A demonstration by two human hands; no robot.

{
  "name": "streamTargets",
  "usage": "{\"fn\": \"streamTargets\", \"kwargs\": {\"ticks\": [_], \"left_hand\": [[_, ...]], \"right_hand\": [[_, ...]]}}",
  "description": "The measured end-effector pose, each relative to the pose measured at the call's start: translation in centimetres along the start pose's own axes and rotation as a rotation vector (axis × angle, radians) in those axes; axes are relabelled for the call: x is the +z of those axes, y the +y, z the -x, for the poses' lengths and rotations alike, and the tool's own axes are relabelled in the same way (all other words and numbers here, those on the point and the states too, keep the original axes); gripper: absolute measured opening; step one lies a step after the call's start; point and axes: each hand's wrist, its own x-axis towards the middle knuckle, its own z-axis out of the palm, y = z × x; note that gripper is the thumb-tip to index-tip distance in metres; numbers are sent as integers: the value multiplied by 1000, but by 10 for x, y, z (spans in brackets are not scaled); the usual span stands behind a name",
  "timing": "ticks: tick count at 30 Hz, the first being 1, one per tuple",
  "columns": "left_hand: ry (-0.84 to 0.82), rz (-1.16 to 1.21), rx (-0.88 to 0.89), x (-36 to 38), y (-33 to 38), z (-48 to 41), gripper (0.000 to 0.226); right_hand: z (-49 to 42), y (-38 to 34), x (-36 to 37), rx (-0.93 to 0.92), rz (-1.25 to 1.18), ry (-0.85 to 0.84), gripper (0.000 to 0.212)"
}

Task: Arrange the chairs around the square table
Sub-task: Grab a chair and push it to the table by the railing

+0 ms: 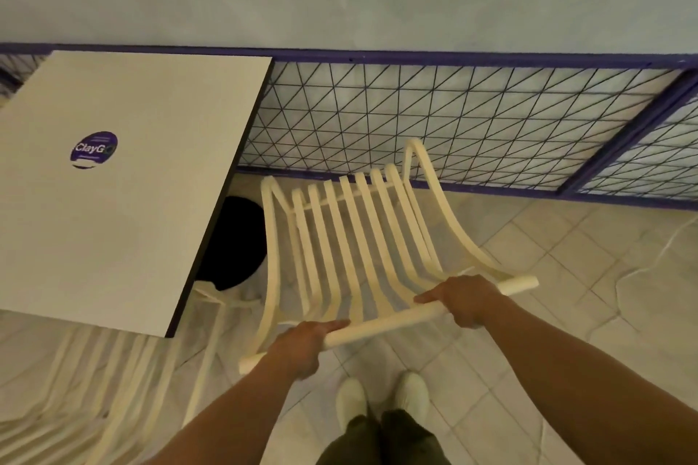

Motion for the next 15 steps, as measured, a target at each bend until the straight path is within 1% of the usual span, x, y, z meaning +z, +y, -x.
{"fn": "streamTargets", "kwargs": {"ticks": [4,7,10,15], "left_hand": [[-51,-6,30,-8,-7,-9,88],[-106,6,61,-13,-8,-9,85],[-150,27,97,-17,-10,-6,82],[-220,47,149,-26,-12,-15,79]], "right_hand": [[-5,-1,-5,74,34,67,66],[1,-3,-5,133,43,88,64],[14,-8,-8,174,31,97,56],[24,-7,-6,239,-27,138,57]]}}
